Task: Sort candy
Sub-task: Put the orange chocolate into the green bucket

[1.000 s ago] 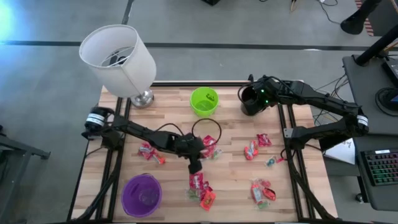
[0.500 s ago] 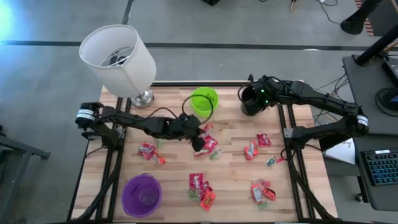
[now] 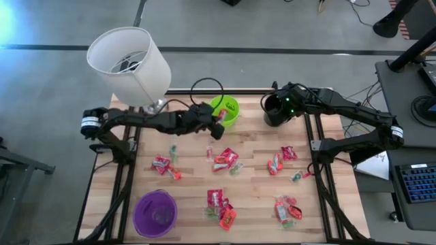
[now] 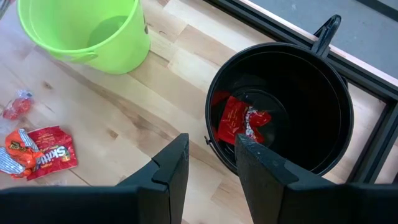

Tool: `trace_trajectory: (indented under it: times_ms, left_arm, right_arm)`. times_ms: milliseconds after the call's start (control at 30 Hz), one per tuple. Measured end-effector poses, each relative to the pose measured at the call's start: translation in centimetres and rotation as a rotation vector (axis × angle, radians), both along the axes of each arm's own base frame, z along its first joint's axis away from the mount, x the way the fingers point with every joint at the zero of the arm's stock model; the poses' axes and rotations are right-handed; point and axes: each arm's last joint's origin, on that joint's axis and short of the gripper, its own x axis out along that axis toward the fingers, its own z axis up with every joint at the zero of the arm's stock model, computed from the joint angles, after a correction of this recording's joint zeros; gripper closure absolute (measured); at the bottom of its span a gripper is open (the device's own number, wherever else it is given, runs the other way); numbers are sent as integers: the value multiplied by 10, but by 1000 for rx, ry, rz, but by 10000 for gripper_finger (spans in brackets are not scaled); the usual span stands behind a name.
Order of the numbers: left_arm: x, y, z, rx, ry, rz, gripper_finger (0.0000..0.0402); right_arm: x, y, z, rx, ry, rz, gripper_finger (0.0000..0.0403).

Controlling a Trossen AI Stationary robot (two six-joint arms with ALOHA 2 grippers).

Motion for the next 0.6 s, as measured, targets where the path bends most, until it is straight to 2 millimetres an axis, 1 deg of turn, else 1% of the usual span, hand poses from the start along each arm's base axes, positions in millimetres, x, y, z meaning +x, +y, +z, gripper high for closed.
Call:
trace_trajectory:
  times_ms: [333,467,600]
  left_arm:
    - [-2,27,5,26,-34,-4,401]
    - [-4,33,5,33,-29,6,401]
    - [-4,34,5,81,6,-28,401]
  right_arm:
    - [0,0,0,5,-6,-13,280]
    - [0,0,0,6,-6,-15,280]
    - [0,0,0,4,-9,-29,280]
